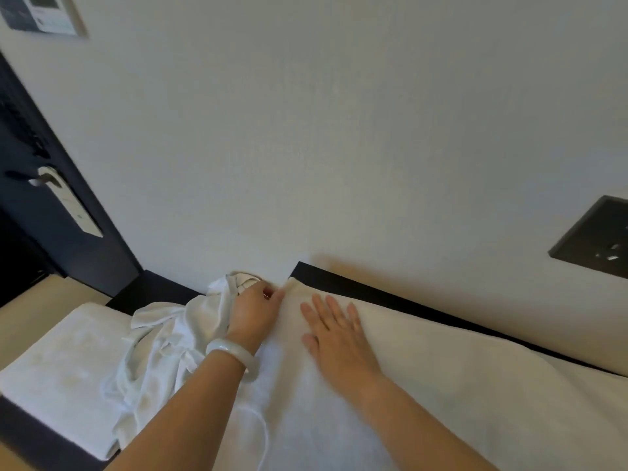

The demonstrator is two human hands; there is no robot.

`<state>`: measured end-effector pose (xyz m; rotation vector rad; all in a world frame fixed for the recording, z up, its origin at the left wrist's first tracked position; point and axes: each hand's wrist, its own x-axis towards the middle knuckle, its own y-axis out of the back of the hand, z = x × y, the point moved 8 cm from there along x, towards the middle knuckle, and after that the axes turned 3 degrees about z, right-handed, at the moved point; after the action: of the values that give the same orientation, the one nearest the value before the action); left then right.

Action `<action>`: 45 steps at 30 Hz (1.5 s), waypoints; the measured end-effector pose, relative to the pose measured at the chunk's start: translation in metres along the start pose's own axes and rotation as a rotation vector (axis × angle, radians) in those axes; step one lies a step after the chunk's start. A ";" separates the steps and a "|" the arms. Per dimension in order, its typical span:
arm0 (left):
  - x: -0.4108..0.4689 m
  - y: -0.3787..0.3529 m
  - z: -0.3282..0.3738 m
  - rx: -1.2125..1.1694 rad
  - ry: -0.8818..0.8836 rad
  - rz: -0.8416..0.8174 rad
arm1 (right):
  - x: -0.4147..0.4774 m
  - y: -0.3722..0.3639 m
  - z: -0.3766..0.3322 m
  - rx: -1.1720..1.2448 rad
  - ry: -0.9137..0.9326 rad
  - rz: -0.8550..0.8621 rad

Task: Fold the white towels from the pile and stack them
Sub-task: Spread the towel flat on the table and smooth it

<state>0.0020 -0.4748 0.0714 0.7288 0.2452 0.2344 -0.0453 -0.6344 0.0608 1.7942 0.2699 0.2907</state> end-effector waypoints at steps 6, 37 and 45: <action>-0.078 0.020 -0.058 -0.082 0.196 -0.438 | 0.025 -0.016 0.010 -0.116 -0.070 -0.101; -0.165 0.002 -0.020 0.557 -0.624 -0.108 | 0.034 -0.009 -0.025 0.189 -0.138 -0.098; -0.155 -0.015 -0.033 0.668 -0.585 -0.113 | -0.112 0.017 0.066 -0.129 -0.318 0.041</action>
<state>-0.1528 -0.5111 0.0588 1.4013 -0.2103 -0.1880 -0.1278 -0.7354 0.0557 1.6897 -0.0117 0.0476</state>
